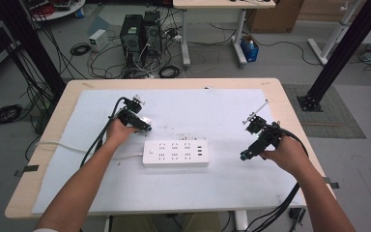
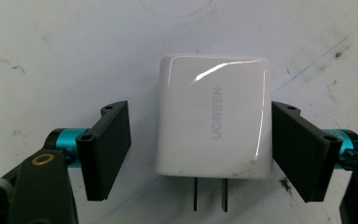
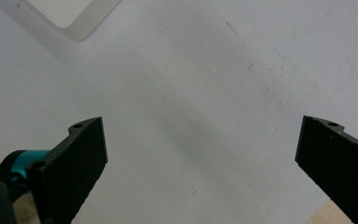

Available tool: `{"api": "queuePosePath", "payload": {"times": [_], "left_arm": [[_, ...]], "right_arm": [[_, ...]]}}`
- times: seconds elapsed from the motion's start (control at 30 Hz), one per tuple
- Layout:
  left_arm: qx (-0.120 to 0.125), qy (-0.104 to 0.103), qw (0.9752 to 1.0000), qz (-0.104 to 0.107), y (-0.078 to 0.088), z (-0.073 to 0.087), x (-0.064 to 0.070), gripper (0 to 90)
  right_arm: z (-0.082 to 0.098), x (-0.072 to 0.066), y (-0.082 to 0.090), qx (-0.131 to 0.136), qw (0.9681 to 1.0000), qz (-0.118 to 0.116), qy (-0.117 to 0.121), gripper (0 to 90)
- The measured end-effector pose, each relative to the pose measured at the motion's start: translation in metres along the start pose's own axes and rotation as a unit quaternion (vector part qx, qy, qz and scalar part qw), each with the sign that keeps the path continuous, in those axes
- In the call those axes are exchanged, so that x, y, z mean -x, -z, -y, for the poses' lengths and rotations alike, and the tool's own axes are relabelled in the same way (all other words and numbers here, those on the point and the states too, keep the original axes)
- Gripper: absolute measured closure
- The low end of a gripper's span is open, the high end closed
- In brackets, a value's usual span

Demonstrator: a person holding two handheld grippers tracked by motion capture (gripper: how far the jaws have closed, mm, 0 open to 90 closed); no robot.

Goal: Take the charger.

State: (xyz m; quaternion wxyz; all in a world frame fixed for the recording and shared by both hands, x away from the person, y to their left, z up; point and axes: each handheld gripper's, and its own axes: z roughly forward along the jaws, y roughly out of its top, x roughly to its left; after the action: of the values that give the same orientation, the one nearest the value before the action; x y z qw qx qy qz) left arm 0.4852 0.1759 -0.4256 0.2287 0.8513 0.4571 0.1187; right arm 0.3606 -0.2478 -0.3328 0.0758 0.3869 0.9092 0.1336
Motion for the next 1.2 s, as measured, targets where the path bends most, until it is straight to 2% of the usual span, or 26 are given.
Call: {"api": "queuePosePath", "payload": {"times": [0.23, 0.4, 0.73, 0.93, 1.2], "left_arm": [[0.003, -0.004, 1.0, 0.005, 0.001, 0.0, -0.001, 30.9], [0.01, -0.019, 0.9997, 0.009, 0.003, 0.0, 0.002, 41.7], [0.014, -0.018, 0.9997, 0.013, 0.004, 0.001, 0.001, 42.5], [0.029, -0.017, 0.9994, 0.012, 0.018, 0.0, -0.002, 42.5], [0.052, -0.02, 0.9984, 0.01, 0.046, 0.002, -0.009, 42.6]], "right_arm": [[0.0, 0.001, 0.001, 0.003, 1.0, 0.0, -0.002, 1.4], [0.002, 0.002, 0.002, 0.002, 1.0, 0.002, -0.004, 1.4], [0.002, 0.002, 0.002, 0.005, 1.0, 0.005, -0.007, 1.5], [0.004, 0.003, 0.003, 0.007, 0.9999, 0.005, -0.01, 1.6], [0.005, 0.003, 0.003, 0.012, 0.9999, 0.004, -0.012, 1.6]]}}
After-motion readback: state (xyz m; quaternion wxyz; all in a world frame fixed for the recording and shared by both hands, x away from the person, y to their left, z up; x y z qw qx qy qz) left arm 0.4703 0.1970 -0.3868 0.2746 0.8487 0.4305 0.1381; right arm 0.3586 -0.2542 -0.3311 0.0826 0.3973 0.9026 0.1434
